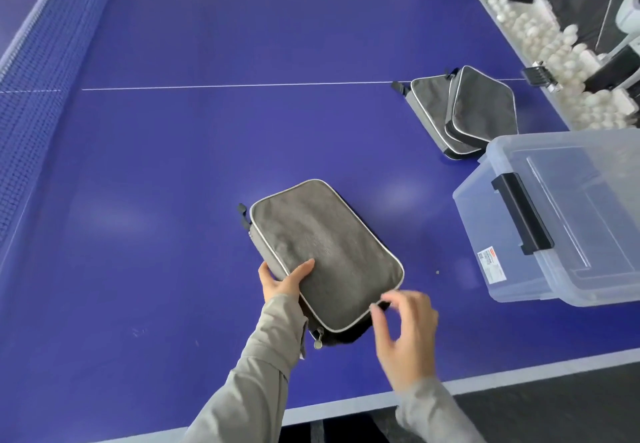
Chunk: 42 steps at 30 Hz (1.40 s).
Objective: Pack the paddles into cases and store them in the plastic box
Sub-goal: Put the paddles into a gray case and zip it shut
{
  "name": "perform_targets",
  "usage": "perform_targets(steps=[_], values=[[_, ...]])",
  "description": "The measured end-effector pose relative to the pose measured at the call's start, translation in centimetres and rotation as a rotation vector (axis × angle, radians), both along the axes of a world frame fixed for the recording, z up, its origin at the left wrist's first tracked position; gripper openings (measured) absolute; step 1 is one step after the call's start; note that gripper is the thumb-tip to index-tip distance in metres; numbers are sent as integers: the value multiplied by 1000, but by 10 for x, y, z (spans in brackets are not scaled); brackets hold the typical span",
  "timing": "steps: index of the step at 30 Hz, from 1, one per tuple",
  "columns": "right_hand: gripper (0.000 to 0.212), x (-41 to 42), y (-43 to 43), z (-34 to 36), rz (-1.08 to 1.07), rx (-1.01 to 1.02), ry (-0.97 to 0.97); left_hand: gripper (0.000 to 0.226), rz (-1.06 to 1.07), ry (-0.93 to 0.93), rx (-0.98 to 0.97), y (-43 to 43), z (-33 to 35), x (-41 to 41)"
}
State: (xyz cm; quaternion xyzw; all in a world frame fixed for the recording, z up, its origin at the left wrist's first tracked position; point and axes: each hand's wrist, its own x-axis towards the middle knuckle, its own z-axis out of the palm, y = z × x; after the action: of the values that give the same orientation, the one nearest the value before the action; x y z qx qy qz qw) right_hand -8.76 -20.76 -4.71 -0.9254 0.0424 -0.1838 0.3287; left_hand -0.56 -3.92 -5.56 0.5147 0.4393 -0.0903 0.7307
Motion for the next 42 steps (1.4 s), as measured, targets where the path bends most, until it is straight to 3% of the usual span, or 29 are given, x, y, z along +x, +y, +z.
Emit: perform_targets(steps=[4,9,17,19,22,28,42], values=[[24,-22,28,-2,131,-104,-4,73,158,-23,-12,-2,12,9],[34,-3,51,16,21,-104,-7,77,287,-79,-5,-4,30,17],[9,10,66,36,90,-225,-90,76,358,-101,27,6,48,20],[4,12,67,40,95,-185,-70,77,367,-100,18,9,49,20],[19,15,69,44,114,-116,0,78,386,-99,8,12,52,19],[25,18,69,54,172,-110,-39,81,414,-96,-12,21,56,21],[24,50,27,51,-56,51,-4,80,343,-161,-62,37,66,21]])
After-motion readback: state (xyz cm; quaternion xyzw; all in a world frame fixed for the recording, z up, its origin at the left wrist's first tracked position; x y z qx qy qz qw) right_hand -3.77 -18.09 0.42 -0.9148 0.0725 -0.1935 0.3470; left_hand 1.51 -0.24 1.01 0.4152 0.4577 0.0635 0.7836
